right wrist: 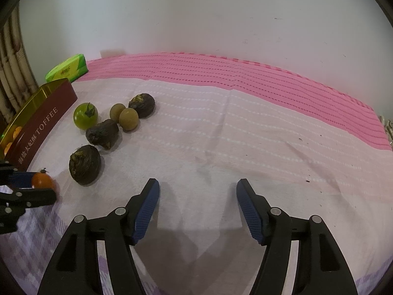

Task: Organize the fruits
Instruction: 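Grasp the red tomato with the left gripper and lift it, then carry the red tomato over the gold tin with the left gripper while the right grasps a dark brown fruit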

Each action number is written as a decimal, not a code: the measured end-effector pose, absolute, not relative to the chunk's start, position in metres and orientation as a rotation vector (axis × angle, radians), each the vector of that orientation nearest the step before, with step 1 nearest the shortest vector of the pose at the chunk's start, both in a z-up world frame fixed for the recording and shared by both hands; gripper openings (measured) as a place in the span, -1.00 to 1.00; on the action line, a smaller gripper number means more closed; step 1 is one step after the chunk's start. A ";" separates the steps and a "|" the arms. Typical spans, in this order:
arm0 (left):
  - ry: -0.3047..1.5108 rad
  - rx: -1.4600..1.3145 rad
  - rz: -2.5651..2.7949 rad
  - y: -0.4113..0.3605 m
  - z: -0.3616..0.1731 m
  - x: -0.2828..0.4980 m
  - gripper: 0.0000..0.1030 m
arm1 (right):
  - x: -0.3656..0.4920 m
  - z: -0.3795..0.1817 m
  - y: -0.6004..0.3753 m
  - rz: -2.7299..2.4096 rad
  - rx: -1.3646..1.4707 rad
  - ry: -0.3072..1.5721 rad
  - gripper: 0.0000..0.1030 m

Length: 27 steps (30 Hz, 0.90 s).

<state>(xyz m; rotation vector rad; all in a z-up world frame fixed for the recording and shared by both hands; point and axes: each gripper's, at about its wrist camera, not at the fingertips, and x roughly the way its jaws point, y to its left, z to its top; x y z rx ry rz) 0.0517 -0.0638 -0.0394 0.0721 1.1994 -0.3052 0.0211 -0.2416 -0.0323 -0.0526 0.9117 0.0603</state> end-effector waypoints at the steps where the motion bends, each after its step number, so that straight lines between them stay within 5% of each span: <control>1: 1.185 0.076 -0.290 -0.060 -0.036 0.049 -0.44 | 0.021 -0.032 -0.242 0.060 -0.052 0.912 0.29; 27: 1.041 0.006 -0.051 0.065 0.023 0.042 -0.44 | 0.021 -0.033 -0.241 0.053 -0.058 0.914 0.31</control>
